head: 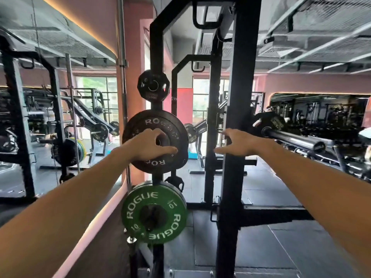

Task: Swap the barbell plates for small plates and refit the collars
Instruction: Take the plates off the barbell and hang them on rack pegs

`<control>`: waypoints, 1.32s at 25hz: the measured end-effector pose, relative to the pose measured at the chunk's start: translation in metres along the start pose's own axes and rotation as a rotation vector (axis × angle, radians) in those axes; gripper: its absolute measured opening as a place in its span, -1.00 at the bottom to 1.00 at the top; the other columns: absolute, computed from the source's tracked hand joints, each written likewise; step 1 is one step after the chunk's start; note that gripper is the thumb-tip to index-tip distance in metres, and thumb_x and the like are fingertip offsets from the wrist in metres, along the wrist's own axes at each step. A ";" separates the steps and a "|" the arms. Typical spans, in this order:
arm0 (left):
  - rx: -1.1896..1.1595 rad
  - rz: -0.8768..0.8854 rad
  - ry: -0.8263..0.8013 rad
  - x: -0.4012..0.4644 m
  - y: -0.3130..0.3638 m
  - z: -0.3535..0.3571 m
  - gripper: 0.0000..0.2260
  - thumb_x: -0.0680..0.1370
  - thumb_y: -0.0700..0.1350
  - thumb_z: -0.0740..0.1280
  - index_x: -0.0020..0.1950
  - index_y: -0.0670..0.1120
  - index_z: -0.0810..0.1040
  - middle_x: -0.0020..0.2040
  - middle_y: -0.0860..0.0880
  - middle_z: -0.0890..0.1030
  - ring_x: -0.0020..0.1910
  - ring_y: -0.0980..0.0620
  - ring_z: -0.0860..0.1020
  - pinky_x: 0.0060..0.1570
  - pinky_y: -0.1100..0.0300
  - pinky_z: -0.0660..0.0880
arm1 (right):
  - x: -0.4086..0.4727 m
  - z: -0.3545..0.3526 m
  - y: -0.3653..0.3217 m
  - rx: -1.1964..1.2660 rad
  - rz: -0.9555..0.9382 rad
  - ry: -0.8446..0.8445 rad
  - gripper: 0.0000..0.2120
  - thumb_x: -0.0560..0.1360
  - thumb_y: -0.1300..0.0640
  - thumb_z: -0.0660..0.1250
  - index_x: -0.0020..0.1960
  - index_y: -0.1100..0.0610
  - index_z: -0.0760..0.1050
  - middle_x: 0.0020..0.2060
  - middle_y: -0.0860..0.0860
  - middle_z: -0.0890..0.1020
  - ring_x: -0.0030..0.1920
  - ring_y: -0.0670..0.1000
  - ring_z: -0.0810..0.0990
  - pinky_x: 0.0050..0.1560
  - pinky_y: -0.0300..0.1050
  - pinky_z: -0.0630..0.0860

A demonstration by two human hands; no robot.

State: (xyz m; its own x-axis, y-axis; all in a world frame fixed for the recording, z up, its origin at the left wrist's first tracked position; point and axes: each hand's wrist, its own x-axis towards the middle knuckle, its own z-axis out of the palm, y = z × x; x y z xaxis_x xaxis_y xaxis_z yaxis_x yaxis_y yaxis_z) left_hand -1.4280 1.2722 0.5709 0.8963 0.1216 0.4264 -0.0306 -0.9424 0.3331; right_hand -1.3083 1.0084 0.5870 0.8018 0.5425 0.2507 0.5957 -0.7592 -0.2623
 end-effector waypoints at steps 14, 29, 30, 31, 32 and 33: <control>-0.035 0.133 -0.083 0.063 0.217 0.114 -0.33 0.39 0.36 0.35 0.38 0.03 0.41 0.38 -0.04 0.42 0.27 -0.03 0.43 0.29 0.06 0.35 | -0.110 -0.089 0.229 -0.034 0.240 0.063 -0.20 0.45 -0.21 0.37 0.53 0.13 0.15 0.46 0.12 0.33 0.37 0.13 0.39 0.35 -0.01 0.33; 0.062 -0.037 -0.020 0.202 0.328 0.213 -0.38 0.45 0.24 0.38 0.40 -0.03 0.36 0.31 -0.10 0.41 0.08 -0.03 0.40 0.13 0.07 0.39 | -0.056 -0.114 0.458 0.027 0.236 0.004 -0.36 0.58 -0.08 0.24 0.53 0.19 0.14 0.49 0.11 0.26 0.44 0.13 0.29 0.37 -0.05 0.28; 0.067 -0.045 -0.022 0.210 0.326 0.219 -0.37 0.44 0.26 0.39 0.40 -0.03 0.36 0.30 -0.09 0.41 0.08 -0.03 0.41 0.14 0.06 0.41 | -0.050 -0.110 0.464 0.024 0.234 0.002 -0.37 0.58 -0.08 0.24 0.52 0.19 0.14 0.49 0.11 0.27 0.44 0.13 0.30 0.34 -0.08 0.29; 0.076 -0.054 -0.024 0.219 0.322 0.227 -0.36 0.43 0.27 0.39 0.39 -0.02 0.36 0.29 -0.09 0.42 0.08 -0.04 0.43 0.15 0.04 0.43 | -0.041 -0.106 0.470 0.017 0.232 0.003 -0.38 0.58 -0.08 0.23 0.52 0.19 0.14 0.48 0.11 0.28 0.43 0.13 0.31 0.30 -0.10 0.29; 0.081 -0.065 -0.026 0.229 0.319 0.234 -0.36 0.42 0.28 0.39 0.39 -0.01 0.36 0.28 -0.10 0.43 0.09 -0.05 0.44 0.15 0.02 0.44 | -0.031 -0.101 0.476 0.007 0.231 0.007 -0.38 0.59 -0.08 0.22 0.51 0.19 0.14 0.48 0.11 0.28 0.43 0.12 0.31 0.27 -0.13 0.29; 0.085 -0.072 -0.026 0.239 0.315 0.242 -0.36 0.42 0.28 0.39 0.39 0.00 0.36 0.29 -0.11 0.43 0.12 -0.08 0.45 0.16 0.00 0.44 | -0.020 -0.097 0.483 -0.002 0.231 0.013 -0.39 0.59 -0.10 0.21 0.51 0.18 0.15 0.48 0.11 0.29 0.43 0.12 0.32 0.24 -0.15 0.29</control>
State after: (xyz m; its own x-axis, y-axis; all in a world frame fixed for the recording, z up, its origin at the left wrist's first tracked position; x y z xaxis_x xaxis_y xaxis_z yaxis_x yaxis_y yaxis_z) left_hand -1.1166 0.9292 0.5739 0.9061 0.1832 0.3813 0.0714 -0.9546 0.2891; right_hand -1.0412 0.5963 0.5457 0.9160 0.3498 0.1966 0.3966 -0.8634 -0.3119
